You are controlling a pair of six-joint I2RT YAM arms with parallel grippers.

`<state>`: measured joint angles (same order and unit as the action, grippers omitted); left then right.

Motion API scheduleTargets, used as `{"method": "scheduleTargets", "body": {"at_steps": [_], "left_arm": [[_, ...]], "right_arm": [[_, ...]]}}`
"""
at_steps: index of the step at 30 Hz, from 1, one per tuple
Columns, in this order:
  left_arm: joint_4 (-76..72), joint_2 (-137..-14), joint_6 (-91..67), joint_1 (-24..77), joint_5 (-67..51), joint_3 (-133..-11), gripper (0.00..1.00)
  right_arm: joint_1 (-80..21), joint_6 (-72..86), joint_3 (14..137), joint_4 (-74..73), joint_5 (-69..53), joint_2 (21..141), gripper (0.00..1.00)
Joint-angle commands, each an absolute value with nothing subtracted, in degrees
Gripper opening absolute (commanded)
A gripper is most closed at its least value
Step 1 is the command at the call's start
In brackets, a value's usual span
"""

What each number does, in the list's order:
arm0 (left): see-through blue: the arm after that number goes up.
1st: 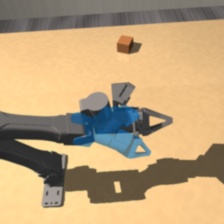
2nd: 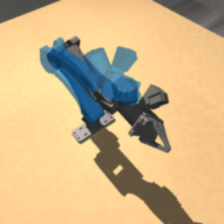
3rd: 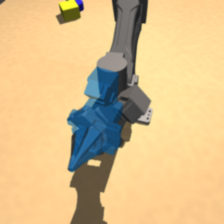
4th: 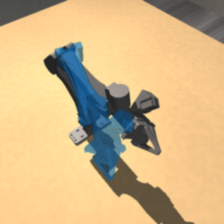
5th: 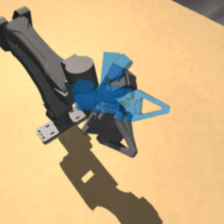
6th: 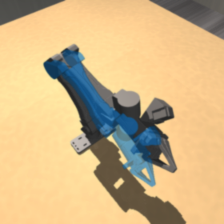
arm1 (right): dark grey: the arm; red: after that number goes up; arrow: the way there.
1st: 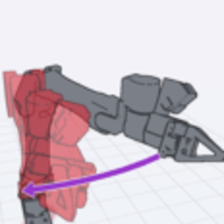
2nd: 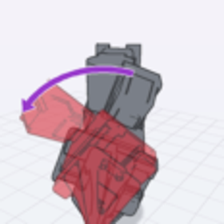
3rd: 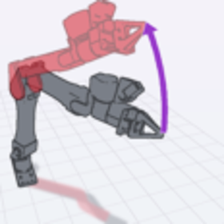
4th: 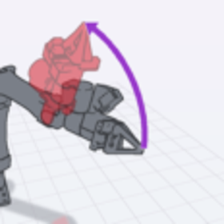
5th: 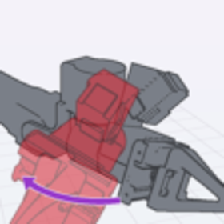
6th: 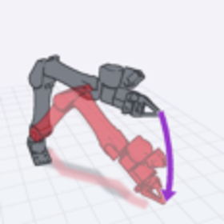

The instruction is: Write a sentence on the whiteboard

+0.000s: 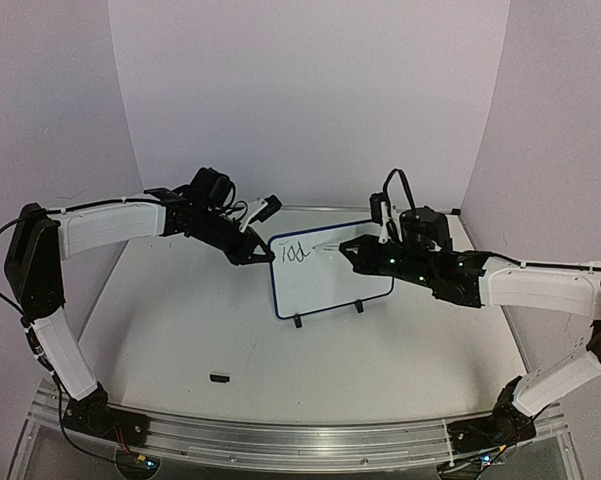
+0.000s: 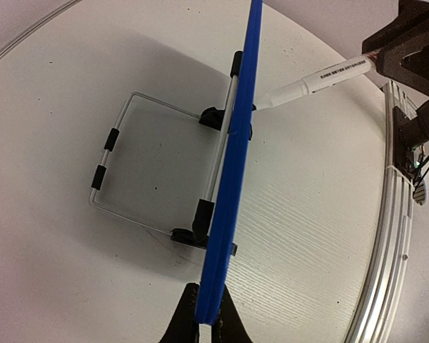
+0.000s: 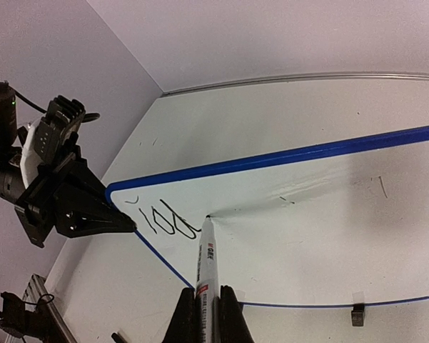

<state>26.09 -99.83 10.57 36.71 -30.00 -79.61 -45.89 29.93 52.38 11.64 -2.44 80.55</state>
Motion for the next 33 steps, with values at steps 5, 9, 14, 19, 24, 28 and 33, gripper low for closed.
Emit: {"method": "scheduleTargets", "body": {"at_steps": [5, 9, 14, 19, 24, 28, 33], "left_arm": [[28.34, -100.72, 12.40, 37.18, -27.32, -81.38, 0.00], [28.33, -100.72, 12.48, 37.18, -27.33, -81.41, 0.00], [28.34, -100.72, 12.43, 37.18, -27.31, -81.40, 0.00], [28.32, -100.72, 12.41, 37.23, -27.34, -81.41, 0.00], [28.31, -100.72, 12.41, 37.27, -27.32, -81.43, 0.00], [28.30, -100.73, 12.40, 37.26, -27.32, -81.47, 0.00], [28.39, -100.72, 12.45, 37.27, -27.20, -81.47, 0.00]], "right_arm": [[-45.18, 30.14, 54.02, 15.29, -2.43, 81.12, 0.00], [-45.16, 29.95, 54.44, 15.64, -3.26, 81.52, 0.00], [-45.15, 30.12, 54.70, 15.64, -4.86, 82.87, 0.00], [-45.15, 30.35, 54.56, 15.57, -5.09, 83.54, 0.00], [-45.17, 30.58, 53.94, 14.42, -4.56, 83.58, 0.00], [-45.11, 30.43, 53.56, 12.94, -3.66, 83.14, 0.00], [-45.16, 30.02, 53.42, 12.24, -2.44, 81.83, 0.00]]}}
